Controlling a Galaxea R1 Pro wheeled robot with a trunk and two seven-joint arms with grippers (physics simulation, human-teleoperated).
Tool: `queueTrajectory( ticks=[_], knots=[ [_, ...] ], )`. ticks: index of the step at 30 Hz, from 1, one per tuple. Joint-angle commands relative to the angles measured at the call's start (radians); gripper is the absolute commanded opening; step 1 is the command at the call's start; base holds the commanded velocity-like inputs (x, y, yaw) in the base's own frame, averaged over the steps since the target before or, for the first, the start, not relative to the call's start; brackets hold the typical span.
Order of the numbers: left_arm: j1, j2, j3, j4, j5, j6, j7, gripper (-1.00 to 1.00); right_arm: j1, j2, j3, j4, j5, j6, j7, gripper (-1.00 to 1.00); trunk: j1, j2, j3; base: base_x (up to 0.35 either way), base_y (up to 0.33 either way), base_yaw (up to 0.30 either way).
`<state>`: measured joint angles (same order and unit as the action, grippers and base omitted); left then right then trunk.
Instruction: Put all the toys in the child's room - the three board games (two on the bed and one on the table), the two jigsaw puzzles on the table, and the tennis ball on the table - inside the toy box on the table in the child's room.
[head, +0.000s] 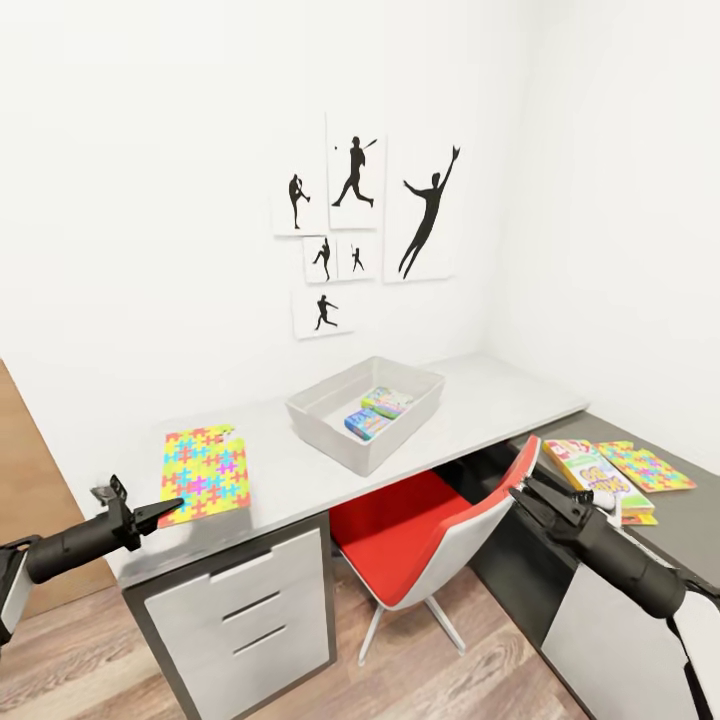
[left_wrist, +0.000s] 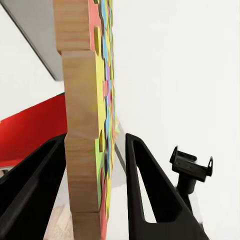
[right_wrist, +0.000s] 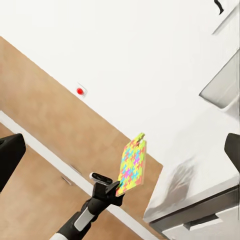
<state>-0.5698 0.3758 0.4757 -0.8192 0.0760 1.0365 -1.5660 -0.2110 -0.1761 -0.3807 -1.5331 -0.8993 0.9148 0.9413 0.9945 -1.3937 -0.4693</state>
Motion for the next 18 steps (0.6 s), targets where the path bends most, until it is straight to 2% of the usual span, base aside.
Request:
queueTrajectory(
  ticks=[1, 6, 10, 14, 18],
  knots=[
    [0.0, 0.001, -0.001, 0.0, -0.002, 0.011, -0.005, -1.0, -0.001, 0.002, -0.017, 0.001, 0.0, 0.007, 0.004, 1.0, -0.004, 0.007, 0.002, 0.0, 0.0, 0.0],
    [0.0, 0.006, -0.003, 0.0, -0.001, 0.011, -0.005, -1.0, -0.001, 0.011, -0.048, 0.002, 0.0, 0.009, 0.01, 1.0, -0.023, 0.042, 0.018, 0.0, 0.0, 0.0],
    [0.0, 0.005, -0.005, 0.0, -0.001, 0.011, -0.005, -1.0, -0.001, 0.012, -0.051, 0.005, 0.0, 0.007, 0.022, 1.0, -0.038, 0.07, 0.03, 0.0, 0.0, 0.0],
    [0.0, 0.007, -0.029, 0.0, 0.0, 0.011, -0.005, -1.0, -0.001, 0.014, -0.052, 0.005, 0.0, 0.005, 0.028, 1.0, -0.054, 0.098, 0.043, 0.0, 0.0, 0.0],
    [-0.001, 0.004, -0.036, 0.0, 0.001, 0.011, -0.005, -1.0, 0.0, 0.014, -0.053, 0.005, 0.001, 0.004, 0.042, 1.0, -0.069, 0.126, 0.055, 0.0, 0.0, 0.0]
  ],
)
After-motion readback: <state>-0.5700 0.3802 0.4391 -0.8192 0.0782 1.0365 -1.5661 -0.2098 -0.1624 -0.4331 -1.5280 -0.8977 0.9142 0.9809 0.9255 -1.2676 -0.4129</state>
